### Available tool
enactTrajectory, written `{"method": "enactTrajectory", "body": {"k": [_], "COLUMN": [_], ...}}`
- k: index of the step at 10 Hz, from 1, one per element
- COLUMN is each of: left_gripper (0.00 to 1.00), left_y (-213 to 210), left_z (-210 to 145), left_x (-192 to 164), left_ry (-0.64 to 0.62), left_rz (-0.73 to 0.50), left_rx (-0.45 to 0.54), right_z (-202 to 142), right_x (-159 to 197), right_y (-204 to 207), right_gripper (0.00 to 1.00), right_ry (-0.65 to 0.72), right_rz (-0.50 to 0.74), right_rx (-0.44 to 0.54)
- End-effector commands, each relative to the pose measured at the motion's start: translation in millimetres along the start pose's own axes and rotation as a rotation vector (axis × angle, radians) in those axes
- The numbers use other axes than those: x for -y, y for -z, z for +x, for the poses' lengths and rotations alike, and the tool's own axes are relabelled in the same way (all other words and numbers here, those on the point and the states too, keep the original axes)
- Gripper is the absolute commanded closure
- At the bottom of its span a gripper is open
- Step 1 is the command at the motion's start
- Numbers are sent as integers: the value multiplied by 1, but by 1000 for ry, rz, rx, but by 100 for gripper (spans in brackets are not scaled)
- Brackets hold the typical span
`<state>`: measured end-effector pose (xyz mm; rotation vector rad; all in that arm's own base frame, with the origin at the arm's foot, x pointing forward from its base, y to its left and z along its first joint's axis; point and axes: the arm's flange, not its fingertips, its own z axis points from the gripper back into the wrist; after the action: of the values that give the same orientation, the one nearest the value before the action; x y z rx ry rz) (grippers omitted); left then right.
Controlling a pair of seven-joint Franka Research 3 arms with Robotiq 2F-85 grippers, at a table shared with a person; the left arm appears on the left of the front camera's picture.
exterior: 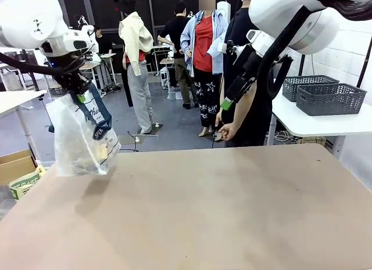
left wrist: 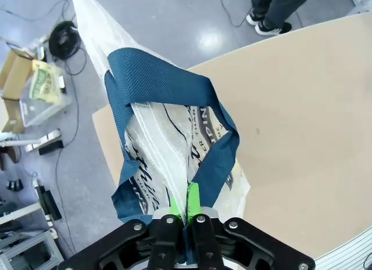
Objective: Transfer purchased items from the store into the shopping bag.
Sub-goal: Move the Reusable shopping bag to the right side of the table.
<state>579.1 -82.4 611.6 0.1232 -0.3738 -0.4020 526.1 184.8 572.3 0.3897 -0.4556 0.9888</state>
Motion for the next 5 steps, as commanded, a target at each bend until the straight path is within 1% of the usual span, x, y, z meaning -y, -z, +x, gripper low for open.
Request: {"method": "enactTrajectory", "body": {"k": [1, 2, 3, 5], "left_gripper": [100, 100, 100, 100], "left_y": [-7, -6, 0, 14], "left_z": [-22, -32, -41, -57], "left_x": [-7, -11, -12, -14], "left_ry": [15, -5, -17, -8], "left_rz": [-8, -7, -31, -22], "left_rx": [29, 23, 12, -35], "right_z": [1, 1, 1, 1], "right_x": [0, 0, 0, 0], "right_y": [1, 1, 1, 1], "right_gripper": [0, 0, 0, 0], "right_ry": [9, 9, 9, 9], "right_rz": [5, 5, 5, 5], "right_rx": [-2, -2, -2, -2]}}
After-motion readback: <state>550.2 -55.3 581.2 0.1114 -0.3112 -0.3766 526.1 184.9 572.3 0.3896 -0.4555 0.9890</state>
